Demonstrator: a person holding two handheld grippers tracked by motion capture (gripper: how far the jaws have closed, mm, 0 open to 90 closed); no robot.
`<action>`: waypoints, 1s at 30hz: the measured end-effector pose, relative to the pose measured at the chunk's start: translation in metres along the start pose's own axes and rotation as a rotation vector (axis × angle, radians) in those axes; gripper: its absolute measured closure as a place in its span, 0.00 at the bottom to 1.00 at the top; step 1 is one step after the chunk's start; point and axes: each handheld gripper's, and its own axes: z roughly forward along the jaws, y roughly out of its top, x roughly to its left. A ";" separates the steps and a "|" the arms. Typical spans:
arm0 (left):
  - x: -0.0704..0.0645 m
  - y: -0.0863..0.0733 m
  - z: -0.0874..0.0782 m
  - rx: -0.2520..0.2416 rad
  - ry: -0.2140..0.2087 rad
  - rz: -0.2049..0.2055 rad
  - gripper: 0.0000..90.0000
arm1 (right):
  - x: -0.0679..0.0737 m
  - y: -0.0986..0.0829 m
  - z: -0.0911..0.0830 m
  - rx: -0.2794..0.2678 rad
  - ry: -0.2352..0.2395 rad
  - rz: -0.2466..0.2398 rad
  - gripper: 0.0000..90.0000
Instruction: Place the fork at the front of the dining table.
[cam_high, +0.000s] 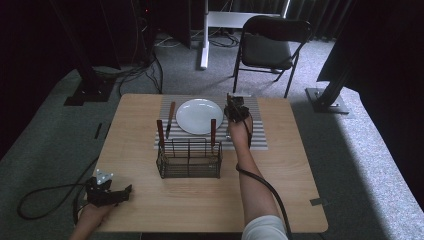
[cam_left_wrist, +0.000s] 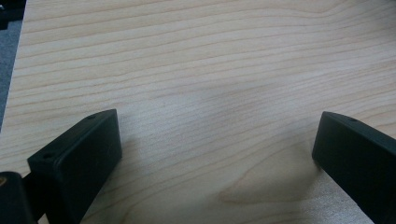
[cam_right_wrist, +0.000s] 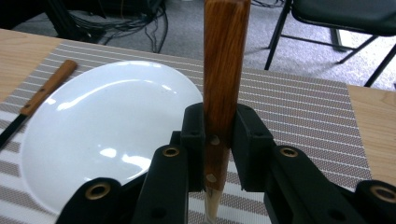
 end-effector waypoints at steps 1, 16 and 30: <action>0.000 0.000 0.000 0.000 0.002 -0.001 0.01 | -0.001 0.000 0.003 0.002 0.000 0.014 0.84; 0.000 0.000 0.000 0.000 0.003 -0.003 0.01 | -0.020 0.002 0.073 0.145 -0.051 0.144 0.84; 0.000 0.000 0.000 0.000 0.004 -0.004 0.01 | -0.024 -0.022 0.109 0.243 -0.048 0.226 0.81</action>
